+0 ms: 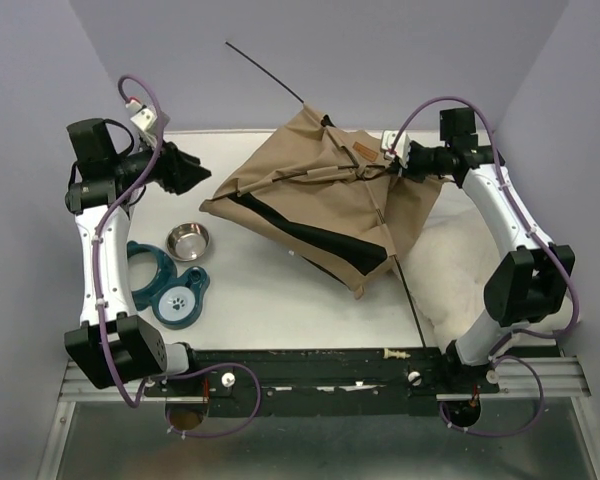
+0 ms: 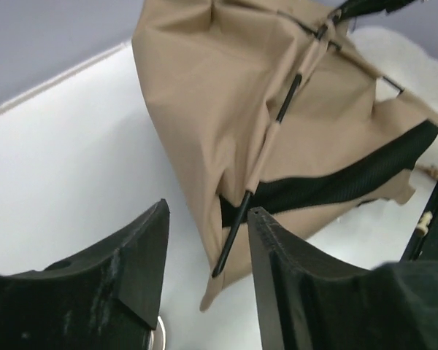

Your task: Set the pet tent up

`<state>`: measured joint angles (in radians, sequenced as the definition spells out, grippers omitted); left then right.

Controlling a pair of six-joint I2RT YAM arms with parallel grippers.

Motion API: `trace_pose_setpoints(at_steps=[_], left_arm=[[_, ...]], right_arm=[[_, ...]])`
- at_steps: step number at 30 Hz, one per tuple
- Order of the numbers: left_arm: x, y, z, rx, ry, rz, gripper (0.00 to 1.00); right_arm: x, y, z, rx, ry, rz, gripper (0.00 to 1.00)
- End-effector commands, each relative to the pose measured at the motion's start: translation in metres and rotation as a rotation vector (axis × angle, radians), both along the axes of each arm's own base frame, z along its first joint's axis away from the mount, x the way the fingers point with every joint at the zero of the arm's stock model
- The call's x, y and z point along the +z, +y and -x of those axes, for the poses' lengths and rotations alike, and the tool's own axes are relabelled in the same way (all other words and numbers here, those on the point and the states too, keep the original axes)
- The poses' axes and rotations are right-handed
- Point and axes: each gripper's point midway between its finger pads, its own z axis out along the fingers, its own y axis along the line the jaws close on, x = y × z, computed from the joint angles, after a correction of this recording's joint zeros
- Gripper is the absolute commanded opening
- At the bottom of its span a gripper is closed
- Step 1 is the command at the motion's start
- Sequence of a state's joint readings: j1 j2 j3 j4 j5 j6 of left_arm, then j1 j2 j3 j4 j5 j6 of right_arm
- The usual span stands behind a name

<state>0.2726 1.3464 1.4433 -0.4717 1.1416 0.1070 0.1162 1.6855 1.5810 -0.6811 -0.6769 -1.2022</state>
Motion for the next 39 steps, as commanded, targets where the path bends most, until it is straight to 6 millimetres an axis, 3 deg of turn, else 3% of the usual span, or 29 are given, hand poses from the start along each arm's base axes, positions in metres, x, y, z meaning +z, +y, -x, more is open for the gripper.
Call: trace_pose_setpoints(at_steps=[1,4,11,19,25,39], left_arm=[[-0.051,-0.002,0.055,-0.116,0.080,-0.172,0.52],[-0.066,0.010,0.064,-0.151,0.073,-0.234,0.45],[-0.072,0.017,0.072,-0.237,0.108,-0.257,0.45],[-0.077,0.017,0.056,-0.197,0.117,-0.218,0.46],[-0.085,0.006,0.060,-0.243,0.147,-0.216,0.48],[-0.099,0.008,0.045,-0.178,0.126,-0.248,0.48]], right_arm=[[0.001,-0.026,0.001,-0.114,0.013,0.034,0.01],[-0.001,-0.027,0.001,-0.113,0.012,0.042,0.01],[0.000,-0.026,0.004,-0.106,0.016,0.038,0.01],[-0.002,-0.025,0.009,-0.099,0.022,0.033,0.01],[0.000,-0.024,0.010,-0.087,0.017,0.031,0.01],[-0.006,-0.020,0.016,-0.049,0.031,0.036,0.01]])
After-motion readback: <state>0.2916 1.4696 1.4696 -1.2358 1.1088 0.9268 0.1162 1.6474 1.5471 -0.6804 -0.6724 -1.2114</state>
